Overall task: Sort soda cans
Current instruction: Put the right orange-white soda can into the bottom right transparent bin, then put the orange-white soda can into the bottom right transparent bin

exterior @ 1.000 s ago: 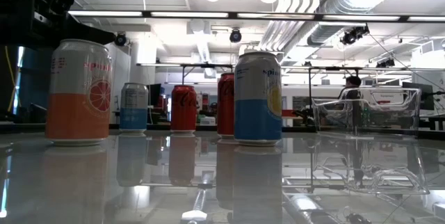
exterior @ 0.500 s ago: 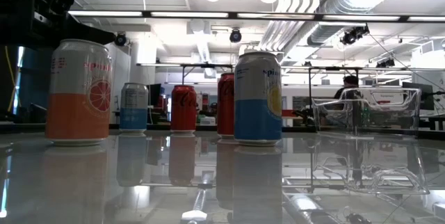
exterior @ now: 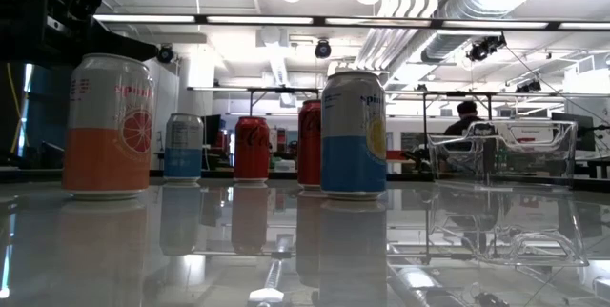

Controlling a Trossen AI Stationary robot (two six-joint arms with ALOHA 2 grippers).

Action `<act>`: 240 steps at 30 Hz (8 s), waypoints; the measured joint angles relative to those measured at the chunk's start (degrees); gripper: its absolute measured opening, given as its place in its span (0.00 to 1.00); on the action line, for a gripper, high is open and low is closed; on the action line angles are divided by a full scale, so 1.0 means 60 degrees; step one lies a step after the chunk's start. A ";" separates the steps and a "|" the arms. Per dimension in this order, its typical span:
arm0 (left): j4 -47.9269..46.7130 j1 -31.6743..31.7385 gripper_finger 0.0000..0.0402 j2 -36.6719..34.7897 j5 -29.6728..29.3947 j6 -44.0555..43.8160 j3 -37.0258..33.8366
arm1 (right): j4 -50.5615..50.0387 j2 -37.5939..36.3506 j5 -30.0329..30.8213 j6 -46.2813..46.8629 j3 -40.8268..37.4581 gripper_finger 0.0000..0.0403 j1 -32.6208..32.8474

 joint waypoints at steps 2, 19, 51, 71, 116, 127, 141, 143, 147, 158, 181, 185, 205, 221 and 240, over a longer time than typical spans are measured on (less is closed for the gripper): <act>0.0000 0.0000 0.01 0.0002 0.0000 0.0000 -0.0002 | 0.0068 0.0112 0.0000 -0.0144 0.0000 0.79 0.0000; 0.0000 0.0000 0.01 0.0001 0.0001 0.0004 0.0001 | 0.0129 0.0443 -0.0563 -0.0080 0.0000 0.79 -0.0007; 0.0000 0.0000 0.01 0.0002 0.0001 0.0004 -0.0001 | 0.0138 0.0420 -0.0178 0.1289 0.0018 0.79 -0.0026; 0.0000 0.0000 0.01 0.0000 0.0002 0.0004 0.0000 | 0.0439 0.0421 0.0000 0.0270 0.0015 0.86 -0.0023; -0.0002 0.0000 0.01 -0.0001 0.0004 0.0004 -0.0001 | -0.0184 0.0316 0.0492 0.0769 0.0011 0.26 -0.1189; 0.0000 0.0000 0.01 -0.0001 0.0001 0.0004 0.0001 | 0.0253 0.0316 -0.0360 0.0746 0.0011 0.04 -0.0965; 0.0000 0.0000 0.01 -0.0001 0.0004 0.0004 0.0001 | 0.0142 0.0316 0.0851 0.0188 0.0011 0.04 -0.0991; 0.0000 0.0000 0.01 0.0002 0.0004 0.0004 -0.0002 | 0.0140 0.0316 0.1194 0.0189 0.0011 0.04 -0.0994; -0.0002 0.0000 0.01 0.0000 0.0001 0.0004 0.0000 | 0.0068 0.0355 0.1384 0.0190 0.0011 0.04 -0.1101; 0.0000 0.0000 0.01 -0.0001 0.0001 0.0004 0.0001 | -0.2150 0.0166 0.3036 0.0927 0.0007 0.04 -0.1351; 0.0000 0.0000 0.01 0.0002 0.0000 -0.0018 -0.0001 | 0.4823 -0.1123 0.6757 -1.0631 0.0011 0.14 -0.8461; 0.0002 0.0000 0.01 0.0002 0.0001 -0.0018 0.0000 | 0.6121 -0.0698 0.4729 -1.2070 0.0011 0.32 -0.9836; 0.0001 0.0000 0.01 0.0002 0.0004 -0.0018 0.0001 | 1.3198 0.3425 0.2408 -1.5942 0.1450 0.72 -1.0392; 0.0001 0.0000 0.01 -0.0001 0.0004 -0.0386 -0.0001 | 1.1111 0.6400 0.1384 -1.6470 0.5382 0.72 -0.9967; 0.0000 0.0000 0.01 0.0002 0.0004 -0.0743 -0.0002 | 1.0609 0.6530 0.1519 -1.6531 0.5603 0.73 -0.9935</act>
